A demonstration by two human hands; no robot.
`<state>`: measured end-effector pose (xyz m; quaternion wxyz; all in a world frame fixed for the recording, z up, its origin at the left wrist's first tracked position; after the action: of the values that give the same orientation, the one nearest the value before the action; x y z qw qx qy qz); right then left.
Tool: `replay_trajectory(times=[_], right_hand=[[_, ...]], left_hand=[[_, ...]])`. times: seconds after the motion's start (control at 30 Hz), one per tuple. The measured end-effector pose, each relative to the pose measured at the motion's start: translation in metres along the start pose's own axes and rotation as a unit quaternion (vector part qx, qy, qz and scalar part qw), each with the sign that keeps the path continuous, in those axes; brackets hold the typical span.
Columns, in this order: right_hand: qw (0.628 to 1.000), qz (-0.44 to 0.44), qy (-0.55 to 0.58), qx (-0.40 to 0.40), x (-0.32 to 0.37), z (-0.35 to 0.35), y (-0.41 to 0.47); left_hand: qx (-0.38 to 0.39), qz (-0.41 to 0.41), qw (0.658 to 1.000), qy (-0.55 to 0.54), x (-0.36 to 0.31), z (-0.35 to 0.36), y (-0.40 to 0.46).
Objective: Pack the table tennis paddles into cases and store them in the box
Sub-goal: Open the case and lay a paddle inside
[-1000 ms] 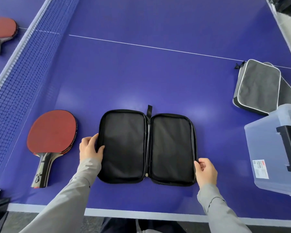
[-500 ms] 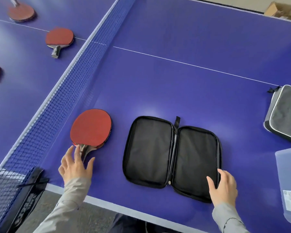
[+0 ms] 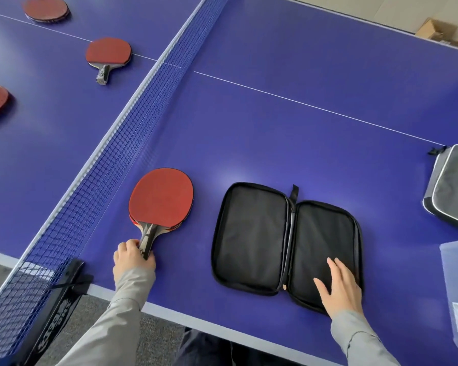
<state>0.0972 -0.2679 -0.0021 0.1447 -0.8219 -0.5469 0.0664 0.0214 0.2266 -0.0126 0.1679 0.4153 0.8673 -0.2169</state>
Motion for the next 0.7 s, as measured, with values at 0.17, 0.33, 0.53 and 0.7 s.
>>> replay_trajectory(times=[0.17, 0.33, 0.53, 0.7], right_hand=[[0.998, 0.004, -0.064, 0.026, 0.002, 0.012, -0.004], [0.995, 0.006, -0.096, 0.031, 0.001, 0.014, -0.003], [0.995, 0.004, -0.100, 0.028, -0.003, 0.017, -0.004], [0.996, 0.007, -0.081, 0.026, -0.018, 0.012, 0.000]], left_hand=[[-0.019, 0.005, 1.000, -0.024, 0.005, 0.000, 0.005], [-0.053, 0.036, 0.998, -0.026, 0.002, -0.002, 0.003], [-0.062, 0.030, 0.997, -0.039, -0.028, -0.001, -0.011], [-0.060, 0.052, 0.994, -0.071, -0.093, 0.017, -0.038]])
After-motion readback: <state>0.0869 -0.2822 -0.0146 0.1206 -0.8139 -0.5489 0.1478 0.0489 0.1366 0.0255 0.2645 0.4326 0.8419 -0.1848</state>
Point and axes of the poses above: each hand's wrist, its own y-axis towards the middle knuckle, its own z-axis out of the palm, x = y × z, the point moved 9 cm from there along y, towards the middle knuckle, and after that the axes turned 14 degrees about z, right-handed, at the moved point
